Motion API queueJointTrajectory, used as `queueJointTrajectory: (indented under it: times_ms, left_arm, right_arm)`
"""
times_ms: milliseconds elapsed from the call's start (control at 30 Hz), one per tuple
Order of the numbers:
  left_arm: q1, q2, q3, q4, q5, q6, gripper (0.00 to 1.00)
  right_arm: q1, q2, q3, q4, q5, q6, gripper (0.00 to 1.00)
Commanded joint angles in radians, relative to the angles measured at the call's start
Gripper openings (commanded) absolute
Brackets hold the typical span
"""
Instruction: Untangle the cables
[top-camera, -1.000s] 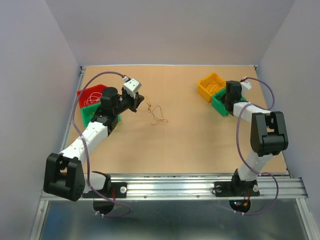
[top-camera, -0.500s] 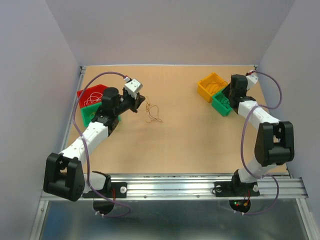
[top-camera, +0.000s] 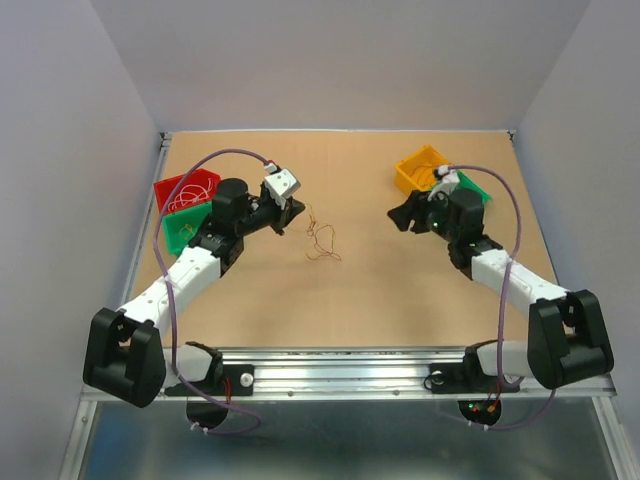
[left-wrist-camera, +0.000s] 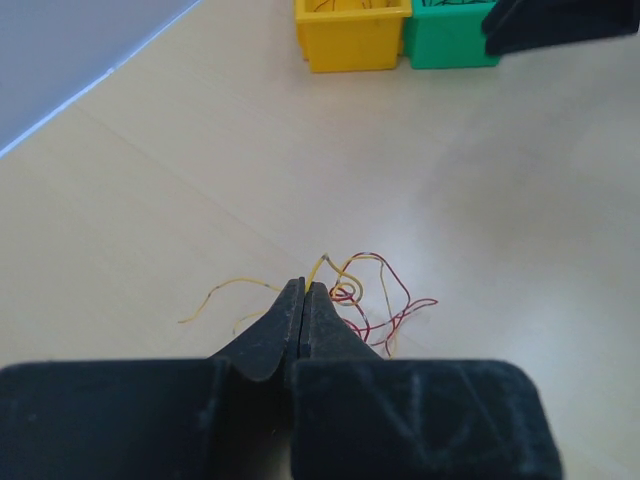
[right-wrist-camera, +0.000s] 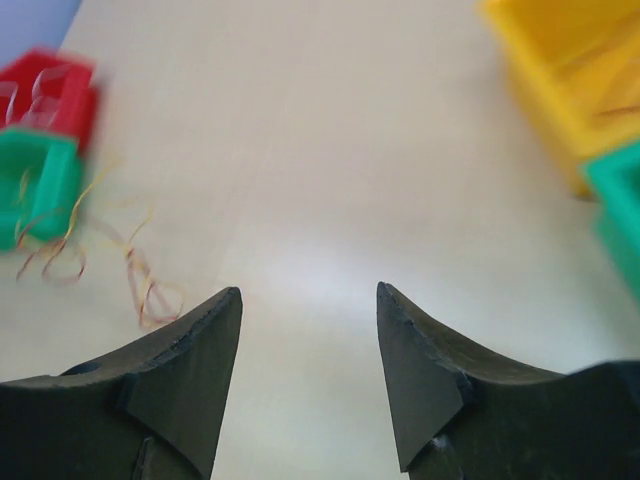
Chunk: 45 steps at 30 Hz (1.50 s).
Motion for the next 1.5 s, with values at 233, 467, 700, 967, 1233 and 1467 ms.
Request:
queueJointTrajectory:
  times_ms: [233, 467, 700, 967, 1233, 1467]
  left_arm:
    - [-0.010, -0.048, 0.001, 0.004, 0.074, 0.021, 0.00]
    - [-0.015, -0.048, 0.002, 0.004, 0.059, 0.021, 0.00]
    - [-0.018, -0.049, 0.002, 0.002, 0.054, 0.022, 0.00]
    - [-0.019, -0.052, 0.002, 0.002, 0.051, 0.022, 0.00]
    - [-0.021, -0.057, -0.001, 0.002, 0.053, 0.024, 0.00]
    - [-0.019, -0.055, 0.001, 0.001, 0.048, 0.024, 0.00]
  right_arm:
    - [0.290, 0.240, 0.095, 0.239, -0.378, -0.305, 0.61]
    - [0.348, 0.340, 0.169, 0.247, -0.388, -0.277, 0.56]
    - [0.365, 0.384, 0.207, 0.250, -0.354, -0.261, 0.54]
    - [0.370, 0.429, 0.237, 0.245, -0.318, -0.248, 0.50]
    - [0.374, 0.455, 0.258, 0.233, -0.315, -0.248, 0.34]
    - [0.377, 0.443, 0.247, 0.233, -0.294, -0.247, 0.10]
